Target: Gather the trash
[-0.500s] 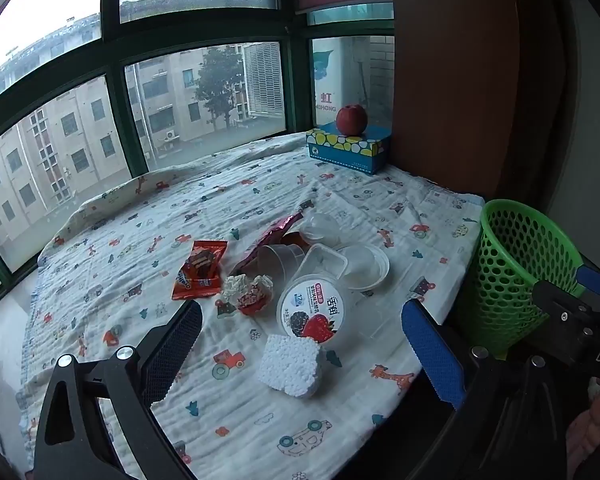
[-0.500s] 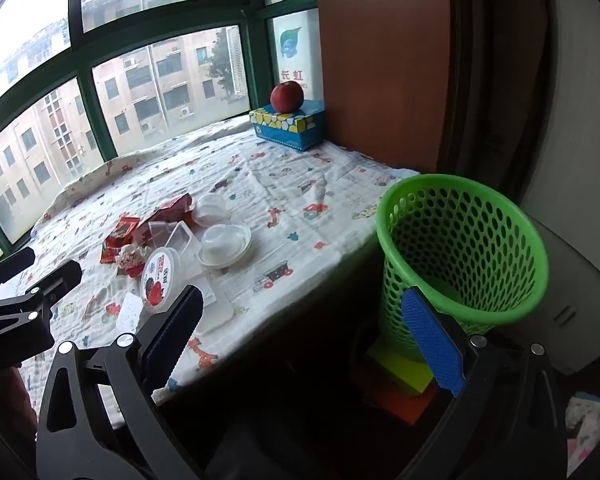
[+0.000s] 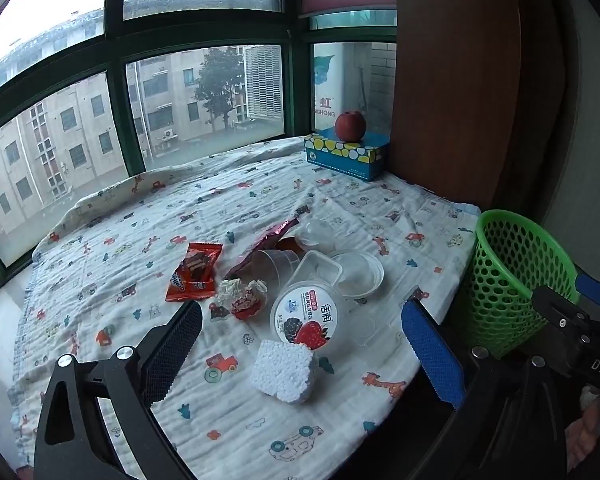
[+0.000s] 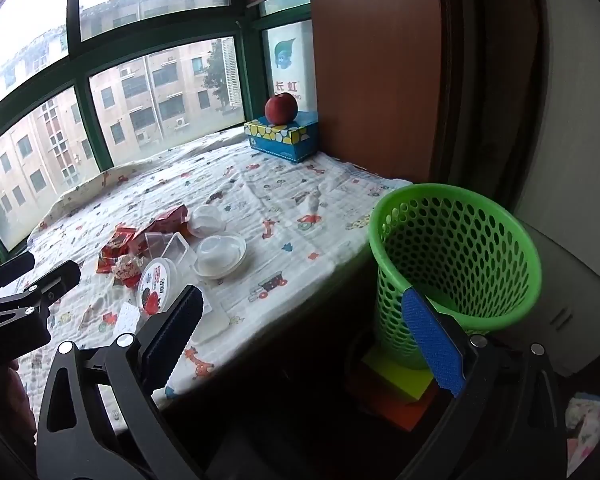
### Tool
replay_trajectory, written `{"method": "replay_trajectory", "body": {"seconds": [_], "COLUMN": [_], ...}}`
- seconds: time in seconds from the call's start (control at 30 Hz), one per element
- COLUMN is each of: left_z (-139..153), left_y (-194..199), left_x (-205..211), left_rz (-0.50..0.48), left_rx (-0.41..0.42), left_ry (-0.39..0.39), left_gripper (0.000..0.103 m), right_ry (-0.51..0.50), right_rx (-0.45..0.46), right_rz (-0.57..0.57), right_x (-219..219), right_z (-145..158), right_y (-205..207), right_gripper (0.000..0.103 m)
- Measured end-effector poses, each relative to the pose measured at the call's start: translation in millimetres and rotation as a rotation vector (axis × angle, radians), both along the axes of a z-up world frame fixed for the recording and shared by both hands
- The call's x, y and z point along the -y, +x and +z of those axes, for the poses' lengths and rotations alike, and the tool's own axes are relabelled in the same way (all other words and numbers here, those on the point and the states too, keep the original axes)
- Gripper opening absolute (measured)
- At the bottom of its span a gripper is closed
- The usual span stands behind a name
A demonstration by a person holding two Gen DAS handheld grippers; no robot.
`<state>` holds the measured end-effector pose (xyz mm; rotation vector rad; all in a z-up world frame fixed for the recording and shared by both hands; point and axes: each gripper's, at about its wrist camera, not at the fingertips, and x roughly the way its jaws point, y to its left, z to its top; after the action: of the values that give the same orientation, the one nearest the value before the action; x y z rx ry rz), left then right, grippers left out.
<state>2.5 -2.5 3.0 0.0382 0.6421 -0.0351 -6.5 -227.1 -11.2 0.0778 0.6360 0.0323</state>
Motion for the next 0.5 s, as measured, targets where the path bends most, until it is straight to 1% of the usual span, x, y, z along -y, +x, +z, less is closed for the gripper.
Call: {"method": "replay_trajectory", "body": {"seconds": [0.5], "left_z": [2.3], "left_y": [0.5], "left_x": [-5.8], "left_rz": [0.013], "left_rx": [0.022], "left_ry": [-0.004], "left_gripper": [0.097], "right_ry": [-0.008], "right_rx": [0.006], "right_rz": [-0.002], "right_x": [-0.6], "right_z": [1.4], "right_y": [0.7], "right_gripper": [0.098]}}
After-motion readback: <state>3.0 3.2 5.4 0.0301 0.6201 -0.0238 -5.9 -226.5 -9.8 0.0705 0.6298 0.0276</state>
